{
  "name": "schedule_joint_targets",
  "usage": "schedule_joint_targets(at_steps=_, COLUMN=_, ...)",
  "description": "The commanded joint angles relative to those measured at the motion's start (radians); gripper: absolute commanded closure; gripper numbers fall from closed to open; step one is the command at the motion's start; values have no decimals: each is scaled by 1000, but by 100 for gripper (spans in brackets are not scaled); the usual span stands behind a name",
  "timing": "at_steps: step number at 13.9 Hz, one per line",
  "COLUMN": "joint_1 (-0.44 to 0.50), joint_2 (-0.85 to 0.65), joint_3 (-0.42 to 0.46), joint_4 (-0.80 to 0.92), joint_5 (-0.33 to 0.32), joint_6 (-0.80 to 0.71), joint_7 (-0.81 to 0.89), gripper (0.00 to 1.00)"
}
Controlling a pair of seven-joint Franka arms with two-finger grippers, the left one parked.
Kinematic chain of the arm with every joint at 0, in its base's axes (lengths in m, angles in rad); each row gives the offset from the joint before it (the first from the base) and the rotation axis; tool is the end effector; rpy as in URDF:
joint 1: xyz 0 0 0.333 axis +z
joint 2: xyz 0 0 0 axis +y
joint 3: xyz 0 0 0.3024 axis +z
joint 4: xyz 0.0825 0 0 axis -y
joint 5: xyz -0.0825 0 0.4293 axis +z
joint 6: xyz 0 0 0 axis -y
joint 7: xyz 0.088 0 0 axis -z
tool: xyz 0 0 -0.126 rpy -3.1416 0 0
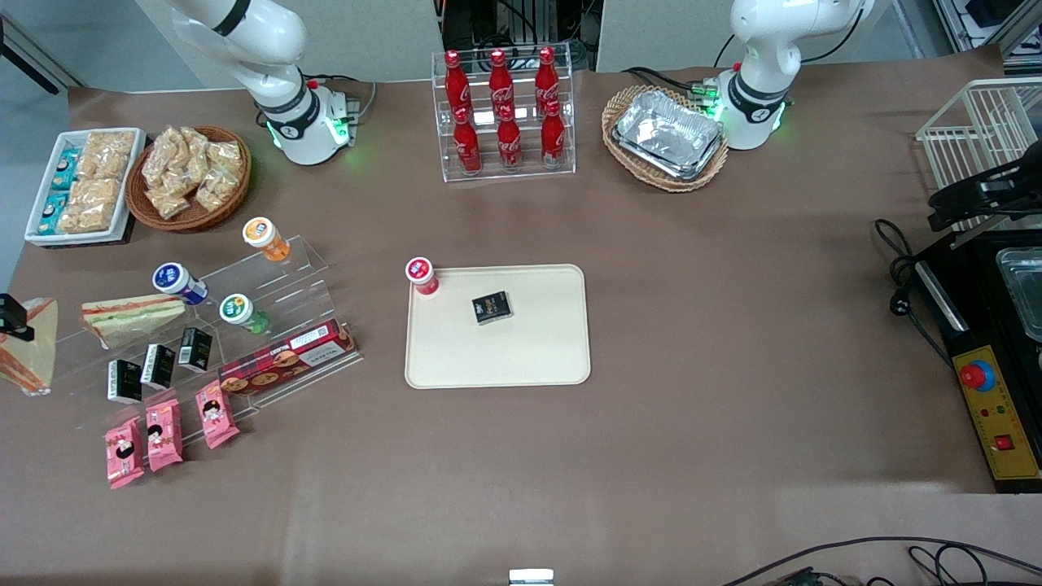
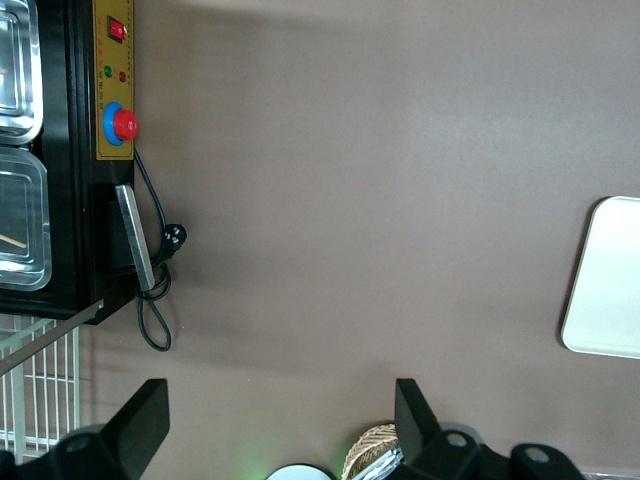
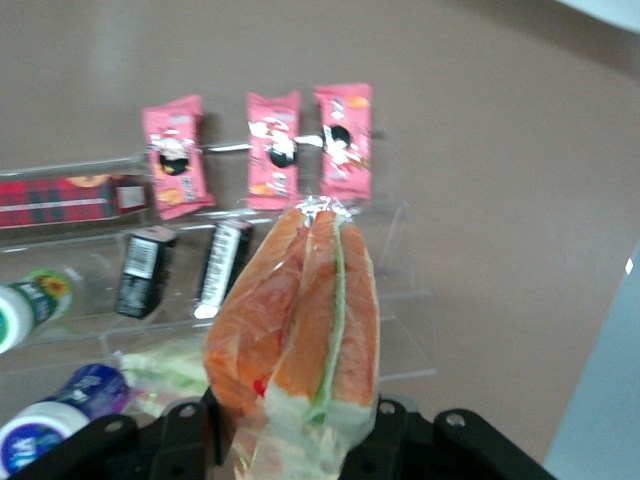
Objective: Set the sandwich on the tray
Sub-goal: 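Lift the sandwich and carry it with the right gripper toward the cream tray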
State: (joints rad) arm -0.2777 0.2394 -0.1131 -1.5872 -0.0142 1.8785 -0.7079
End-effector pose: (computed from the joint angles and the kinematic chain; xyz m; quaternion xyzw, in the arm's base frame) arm 0.6324 -0.2560 0.4581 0.9863 0.1617 0.0122 0.0311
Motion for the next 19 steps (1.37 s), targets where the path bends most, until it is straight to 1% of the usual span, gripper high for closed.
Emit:
schedule_joint_targets(at_steps=1, joint_1=3, joint_2=-3, joint_3=88, joint_4=41, joint_5=22, joint_6=-70, joint_7=-111, gripper=51)
schedule_joint_targets(at_steps=2, joint_1=3, joint_2=-9, joint_3=140, joint_4=42, joint_5=20, joint_6=-73, joint_7=-148, gripper=51)
schedule_joint_targets(at_steps=4, joint_1=3, joint_2=-9, joint_3=246, joint_4=41, joint_5=20, joint_6=-88, joint_7=-162, gripper=51)
schedule_joint_targets(at_steps=6, joint_1=5, joint_2=-8, joint_3=376, joint_4=41, joint_5=14, joint_6=-88, joint_7=-180, gripper=51)
schedule_joint_targets(at_steps=7, joint_1=9, joint_2=-6, joint_3=450, joint_4=42, joint_5=8, joint_6=-87, joint_7=-174, gripper=51)
schedule_joint_targets(at_steps=8, joint_1=32, joint_2=3, joint_3=495, joint_4=41, joint_5=2, joint_6=-84, joint_7=-171, gripper=51)
schedule_joint_targets(at_steps=9, joint_1=78, joint_2=18, joint_3=509, joint_4=41, joint_5=-9, joint_6=-79, joint_7=-165, gripper=51)
schedule_joint_targets(at_steps=11, joint_1=213, joint_2=49, joint_3=509, joint_4=42, joint_5=-33, joint_6=-55, joint_7=-159, gripper=51)
schedule_joint_targets(at_steps=12, joint_1=283, joint_2=66, joint_3=507, joint_4=41, joint_5=-58, joint_6=-24, joint_7=-128, gripper=51)
schedule_joint_targets(at_steps=13, joint_1=334, joint_2=98, joint_3=509, joint_4=41, joint_5=-85, joint_6=0, joint_7=-86, gripper=51)
schedule_joint_targets(at_steps=16, joint_1=445, joint_2=191, joint_3=507, joint_4=41, joint_5=-113, joint_6=86, joint_7=-68, gripper=51)
schedule_joint_targets(at_steps=19, joint_1=528, joint_2=268, joint_3=506, joint_4=41, joint_5=-200, joint_6=131, joint_7=-49, gripper=51)
